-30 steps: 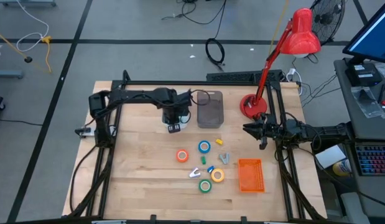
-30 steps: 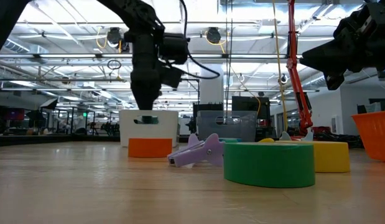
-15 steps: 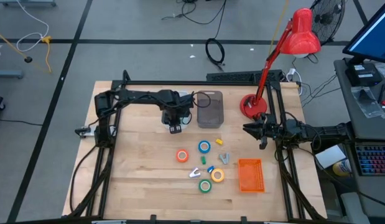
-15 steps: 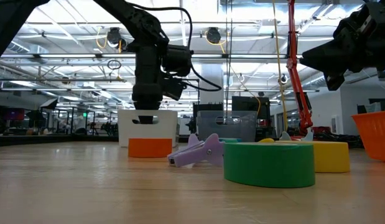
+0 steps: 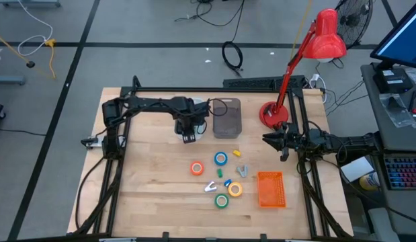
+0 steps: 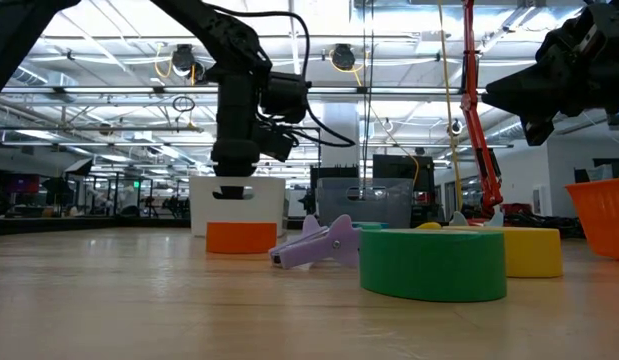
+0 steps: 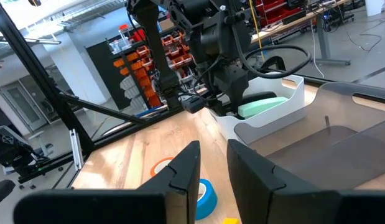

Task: Pick and place Stapler, Stapler remover, tape
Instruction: Put the green stapler into the white bin

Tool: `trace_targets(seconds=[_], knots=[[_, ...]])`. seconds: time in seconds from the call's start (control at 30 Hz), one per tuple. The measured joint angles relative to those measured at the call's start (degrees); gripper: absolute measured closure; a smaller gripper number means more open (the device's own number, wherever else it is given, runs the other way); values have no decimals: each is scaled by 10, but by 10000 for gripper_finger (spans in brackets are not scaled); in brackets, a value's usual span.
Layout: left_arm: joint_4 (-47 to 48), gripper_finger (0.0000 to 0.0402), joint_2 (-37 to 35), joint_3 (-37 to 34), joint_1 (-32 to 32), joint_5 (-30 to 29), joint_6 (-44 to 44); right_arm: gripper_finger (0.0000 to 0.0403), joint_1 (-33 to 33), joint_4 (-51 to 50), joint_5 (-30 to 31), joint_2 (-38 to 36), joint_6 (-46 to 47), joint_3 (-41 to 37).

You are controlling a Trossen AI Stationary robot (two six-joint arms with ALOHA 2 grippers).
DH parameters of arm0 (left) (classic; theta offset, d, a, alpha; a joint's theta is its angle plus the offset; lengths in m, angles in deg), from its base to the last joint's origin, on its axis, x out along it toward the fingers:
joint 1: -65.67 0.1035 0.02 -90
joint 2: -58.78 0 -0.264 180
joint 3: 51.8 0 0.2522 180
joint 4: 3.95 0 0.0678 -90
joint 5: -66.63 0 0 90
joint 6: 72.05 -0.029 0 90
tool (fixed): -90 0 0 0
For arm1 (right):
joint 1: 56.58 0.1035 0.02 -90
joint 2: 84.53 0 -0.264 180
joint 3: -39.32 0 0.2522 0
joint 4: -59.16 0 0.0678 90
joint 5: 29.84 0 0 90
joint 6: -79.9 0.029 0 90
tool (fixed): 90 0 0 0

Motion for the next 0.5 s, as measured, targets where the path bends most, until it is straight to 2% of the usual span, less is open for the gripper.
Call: trace_targets(seconds=[0.3,0.5], knots=[[57,220,-1,61,0,0,0,330,0,0,0,0,0,0],[143,220,-1,128,0,-15,3,330,0,0,-1,0,0,0]])
